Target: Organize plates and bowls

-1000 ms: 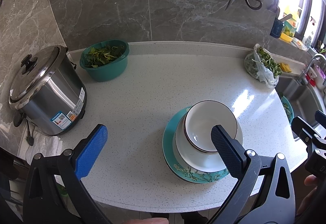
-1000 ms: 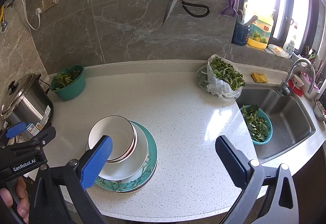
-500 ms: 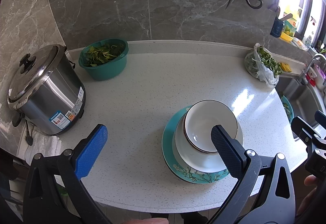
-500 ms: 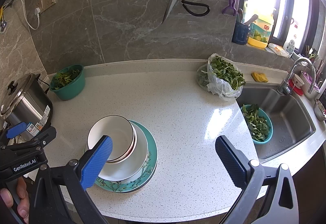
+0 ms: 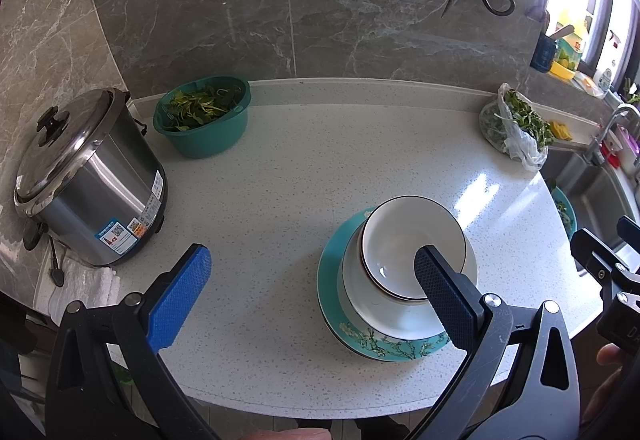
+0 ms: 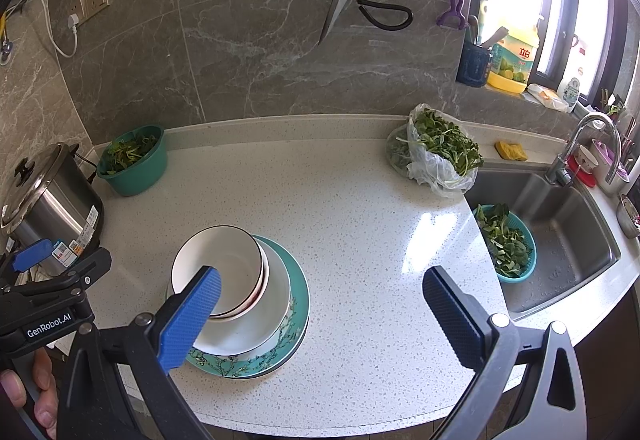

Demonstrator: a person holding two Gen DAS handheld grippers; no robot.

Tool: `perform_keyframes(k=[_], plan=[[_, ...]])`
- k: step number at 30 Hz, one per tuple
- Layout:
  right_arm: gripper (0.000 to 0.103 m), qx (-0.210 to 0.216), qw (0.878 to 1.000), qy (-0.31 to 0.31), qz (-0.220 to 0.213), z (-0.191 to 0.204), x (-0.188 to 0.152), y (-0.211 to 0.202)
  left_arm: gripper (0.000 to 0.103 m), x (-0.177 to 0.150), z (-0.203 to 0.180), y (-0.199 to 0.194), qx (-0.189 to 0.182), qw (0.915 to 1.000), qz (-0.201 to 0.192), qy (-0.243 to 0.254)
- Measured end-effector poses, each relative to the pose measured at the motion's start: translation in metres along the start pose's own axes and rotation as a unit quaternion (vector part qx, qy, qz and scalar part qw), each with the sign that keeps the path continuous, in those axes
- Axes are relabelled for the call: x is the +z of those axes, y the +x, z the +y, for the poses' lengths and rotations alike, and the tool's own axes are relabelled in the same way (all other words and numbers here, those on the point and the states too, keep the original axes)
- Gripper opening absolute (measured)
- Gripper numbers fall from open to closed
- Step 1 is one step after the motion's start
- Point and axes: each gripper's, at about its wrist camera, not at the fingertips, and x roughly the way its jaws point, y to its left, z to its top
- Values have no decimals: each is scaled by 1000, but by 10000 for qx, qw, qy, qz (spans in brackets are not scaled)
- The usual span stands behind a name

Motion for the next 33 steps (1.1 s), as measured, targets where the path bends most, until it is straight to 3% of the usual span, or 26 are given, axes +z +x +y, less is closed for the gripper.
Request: perform_keyframes(k=[33], plan=[[103,42,10000,-45,60,1,-2,6,103,0,-2,2,-30,10000,26,31]])
